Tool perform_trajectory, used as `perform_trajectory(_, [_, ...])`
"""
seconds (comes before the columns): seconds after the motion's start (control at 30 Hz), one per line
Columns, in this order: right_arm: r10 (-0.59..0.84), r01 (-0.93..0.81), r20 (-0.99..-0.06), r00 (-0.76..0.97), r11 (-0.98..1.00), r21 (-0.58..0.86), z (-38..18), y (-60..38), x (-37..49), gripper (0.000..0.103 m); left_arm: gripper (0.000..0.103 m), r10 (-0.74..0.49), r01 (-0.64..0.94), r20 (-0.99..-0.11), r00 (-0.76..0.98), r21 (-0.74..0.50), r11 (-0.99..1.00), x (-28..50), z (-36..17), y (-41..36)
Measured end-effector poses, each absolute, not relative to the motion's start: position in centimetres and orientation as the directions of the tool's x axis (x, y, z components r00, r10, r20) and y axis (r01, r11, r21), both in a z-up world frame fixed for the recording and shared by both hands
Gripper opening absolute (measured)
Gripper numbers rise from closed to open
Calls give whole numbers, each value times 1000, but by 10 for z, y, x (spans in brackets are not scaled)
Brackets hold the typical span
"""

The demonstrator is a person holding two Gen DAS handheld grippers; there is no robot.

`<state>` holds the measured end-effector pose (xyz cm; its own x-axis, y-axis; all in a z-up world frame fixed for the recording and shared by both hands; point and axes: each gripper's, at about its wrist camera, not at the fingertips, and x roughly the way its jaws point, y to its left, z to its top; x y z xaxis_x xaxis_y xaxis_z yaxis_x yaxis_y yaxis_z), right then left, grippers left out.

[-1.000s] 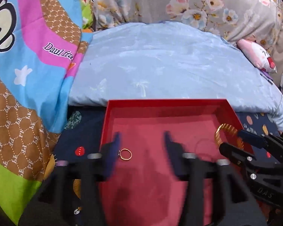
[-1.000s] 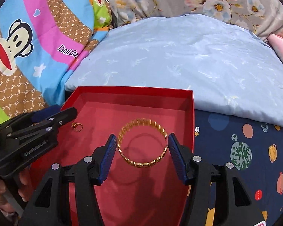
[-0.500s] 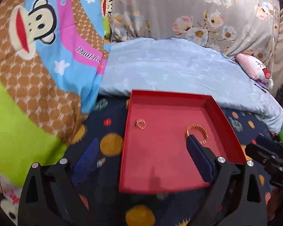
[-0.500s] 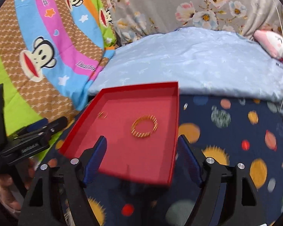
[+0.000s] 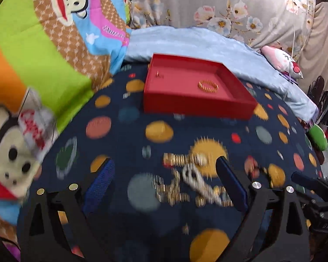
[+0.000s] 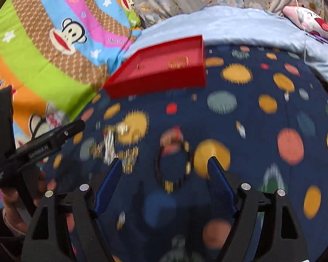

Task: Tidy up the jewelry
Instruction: 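Grasp the pearl necklace with the left tool while the right tool returns to the pile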

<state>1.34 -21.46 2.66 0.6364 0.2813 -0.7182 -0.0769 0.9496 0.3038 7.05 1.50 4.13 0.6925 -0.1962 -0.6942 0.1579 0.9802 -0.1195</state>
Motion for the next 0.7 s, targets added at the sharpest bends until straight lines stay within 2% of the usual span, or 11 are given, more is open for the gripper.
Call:
perform_trajectory(0.17, [202,-43,-740,641,973,229,14,-212,-6,78,91,-187,158,-702,687,-107,982,49,30,12])
perform_trajectory(0.47, [157,-20,-728,668,981,194,9,-205,1,78,91,-145,124,-715,684,-83,989,37,7,14])
perform_trajectory(0.7, [159,-7,-729,666,978,207,4,-204,8,78,91,-150,84,-724,673,-127,988,45,5,28])
